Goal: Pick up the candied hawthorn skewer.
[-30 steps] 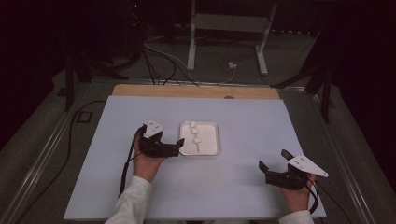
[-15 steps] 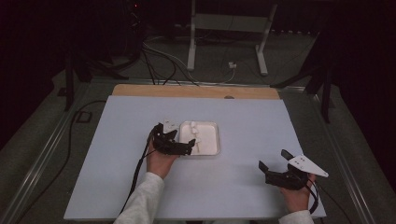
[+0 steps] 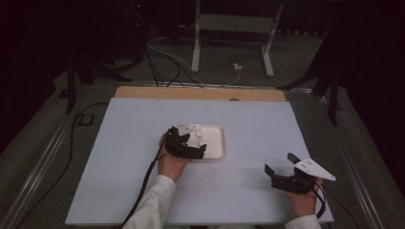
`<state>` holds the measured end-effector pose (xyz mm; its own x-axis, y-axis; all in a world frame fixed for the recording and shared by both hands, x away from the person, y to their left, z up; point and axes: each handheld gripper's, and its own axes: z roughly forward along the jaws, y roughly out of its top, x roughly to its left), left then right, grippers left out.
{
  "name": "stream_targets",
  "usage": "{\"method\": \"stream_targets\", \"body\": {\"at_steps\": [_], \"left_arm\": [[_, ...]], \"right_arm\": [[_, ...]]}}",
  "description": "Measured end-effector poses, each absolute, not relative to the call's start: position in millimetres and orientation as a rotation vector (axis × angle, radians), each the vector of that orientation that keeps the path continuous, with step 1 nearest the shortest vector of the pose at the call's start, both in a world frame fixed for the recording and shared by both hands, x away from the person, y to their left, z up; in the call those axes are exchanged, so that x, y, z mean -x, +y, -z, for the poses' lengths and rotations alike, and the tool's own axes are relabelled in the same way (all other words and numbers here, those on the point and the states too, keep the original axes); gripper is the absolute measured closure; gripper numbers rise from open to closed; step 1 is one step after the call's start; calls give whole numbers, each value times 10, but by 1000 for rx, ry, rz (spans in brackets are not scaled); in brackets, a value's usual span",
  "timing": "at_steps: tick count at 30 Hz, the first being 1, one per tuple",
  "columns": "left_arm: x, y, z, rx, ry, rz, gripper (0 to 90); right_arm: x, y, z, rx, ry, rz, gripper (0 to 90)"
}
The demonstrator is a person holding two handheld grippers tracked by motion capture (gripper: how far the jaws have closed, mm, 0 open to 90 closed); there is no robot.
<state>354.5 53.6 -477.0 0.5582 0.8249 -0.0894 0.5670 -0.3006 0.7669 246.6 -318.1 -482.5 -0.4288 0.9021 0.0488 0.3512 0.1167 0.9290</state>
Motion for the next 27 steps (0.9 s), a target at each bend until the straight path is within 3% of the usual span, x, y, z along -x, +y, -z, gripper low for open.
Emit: {"method": "stream_targets", "body": {"at_steps": [21,27], "left_arm": [[-3586,290,5017,-2115,1183,-385,77],[-3627,215,5135,-2149,1216,-412,175]], "right_arm": [[-2467,-3178,4827,-1212,1855,-1299,0],[-2469,-3179,4828,-1213,1854,-1298,0]]}}
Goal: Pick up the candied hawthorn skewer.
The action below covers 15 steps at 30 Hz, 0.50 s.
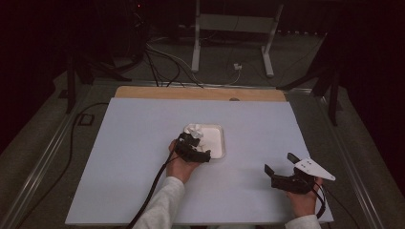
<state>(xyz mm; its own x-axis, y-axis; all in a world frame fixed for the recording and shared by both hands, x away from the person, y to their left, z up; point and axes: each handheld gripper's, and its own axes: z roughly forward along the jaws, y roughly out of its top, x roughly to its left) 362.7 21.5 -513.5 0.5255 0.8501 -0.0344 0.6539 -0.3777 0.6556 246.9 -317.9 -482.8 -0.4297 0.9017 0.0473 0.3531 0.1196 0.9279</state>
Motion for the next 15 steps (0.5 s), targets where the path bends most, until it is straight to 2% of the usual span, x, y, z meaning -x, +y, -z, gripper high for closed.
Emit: {"method": "stream_targets", "body": {"at_steps": [2,4,5,6,7,9,10,12,13,15], "left_arm": [[-3626,192,5164,-2173,1207,-426,201],[-3621,188,5167,-2189,1193,-442,308],[-3621,193,5153,-2186,1198,-441,308],[-3622,202,5141,-2191,1194,-441,447],[-3624,214,5127,-2202,1191,-434,447],[-3629,240,5109,-2216,1190,-424,578],[-3634,259,5100,-2224,1190,-420,578],[-3644,286,5087,-2226,1211,-413,645],[-3651,298,5080,-2228,1220,-411,712],[-3663,317,5069,-2236,1231,-411,739]], "right_arm": [[-2469,-3180,4828,-1212,1854,-1298,0],[-2467,-3182,4827,-1214,1854,-1299,0],[-2467,-3182,4827,-1214,1854,-1299,0],[-2466,-3184,4827,-1214,1853,-1299,0],[-2466,-3184,4827,-1214,1853,-1299,0],[-2467,-3179,4828,-1213,1855,-1301,0],[-2467,-3179,4828,-1213,1855,-1301,0],[-2467,-3177,4828,-1213,1857,-1299,0],[-2466,-3176,4828,-1214,1857,-1300,0],[-2466,-3176,4828,-1214,1857,-1300,0]]}}
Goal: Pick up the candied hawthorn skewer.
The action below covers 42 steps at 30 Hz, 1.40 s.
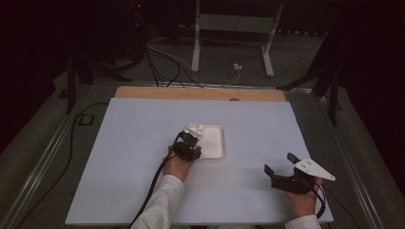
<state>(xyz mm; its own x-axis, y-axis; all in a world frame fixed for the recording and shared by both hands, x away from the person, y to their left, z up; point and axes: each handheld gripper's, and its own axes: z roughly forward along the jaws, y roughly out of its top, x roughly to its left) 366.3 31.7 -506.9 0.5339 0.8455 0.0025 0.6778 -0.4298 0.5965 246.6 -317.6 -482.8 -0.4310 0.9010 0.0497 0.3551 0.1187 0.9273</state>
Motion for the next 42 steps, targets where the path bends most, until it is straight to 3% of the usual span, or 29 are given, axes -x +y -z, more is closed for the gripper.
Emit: {"method": "stream_targets", "body": {"at_steps": [2,5,19,42], "left_arm": [[-3675,330,5066,-2235,1244,-410,828],[-3693,349,5062,-2241,1252,-412,893],[-3716,466,5030,-2169,1261,-311,900],[-3535,628,4851,-2060,1147,-310,900]], "right_arm": [[-2467,-3175,4829,-1214,1859,-1299,0],[-2467,-3174,4830,-1214,1859,-1299,0],[-2474,-3182,4834,-1219,1865,-1297,0],[-2509,-3257,4826,-1315,1818,-1445,0]]}}
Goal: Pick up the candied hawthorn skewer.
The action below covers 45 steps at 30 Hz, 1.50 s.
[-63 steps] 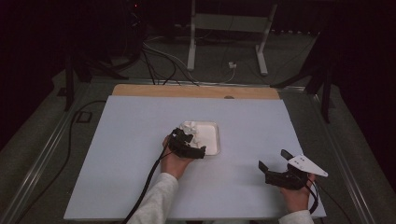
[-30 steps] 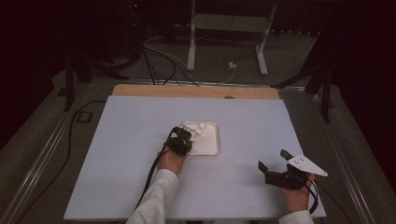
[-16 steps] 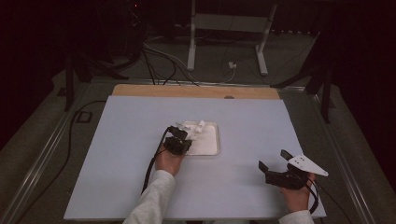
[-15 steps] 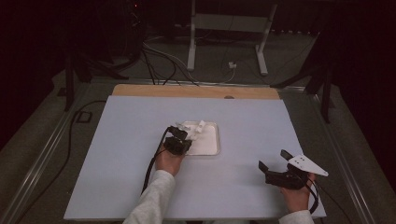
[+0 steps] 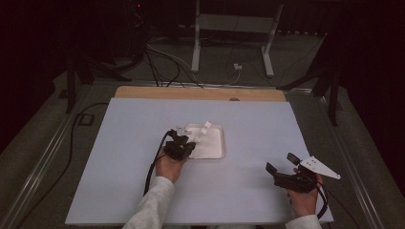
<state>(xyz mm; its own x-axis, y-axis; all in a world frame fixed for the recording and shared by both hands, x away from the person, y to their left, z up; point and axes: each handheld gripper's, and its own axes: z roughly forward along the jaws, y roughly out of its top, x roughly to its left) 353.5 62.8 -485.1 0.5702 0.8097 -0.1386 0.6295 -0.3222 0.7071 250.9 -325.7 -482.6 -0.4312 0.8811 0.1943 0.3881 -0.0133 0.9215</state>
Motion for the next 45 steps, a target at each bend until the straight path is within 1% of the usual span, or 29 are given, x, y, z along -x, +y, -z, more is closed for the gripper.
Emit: {"method": "stream_targets", "body": {"at_steps": [4,17,27,29,30,32,36,39,45], "left_arm": [[-3519,647,4826,-2052,1136,-313,900],[-3473,621,4793,-2050,1082,-301,900],[-3428,607,4755,-2029,1048,-293,900],[-3424,608,4749,-2023,1043,-289,900],[-3420,607,4745,-2020,1037,-289,900],[-3409,599,4737,-2010,1033,-285,900],[-3394,593,4724,-2009,1014,-283,900],[-3380,595,4712,-2014,1004,-287,900],[-3366,606,4695,-2006,994,-290,900]], "right_arm": [[-2553,-3254,4806,-1340,1813,-1492,0],[-2935,-3061,4589,-1345,1867,-1518,0],[-3224,-2803,4358,-1297,1928,-1523,0],[-3321,-2698,4264,-1271,1936,-1553,0],[-3321,-2698,4264,-1271,1936,-1553,0],[-3432,-2592,4216,-1270,1945,-1582,0],[-3548,-2491,4232,-1285,1956,-1629,0],[-3675,-2404,4335,-1341,1995,-1625,0],[-3734,-2297,4359,-1353,2043,-1572,0]]}}
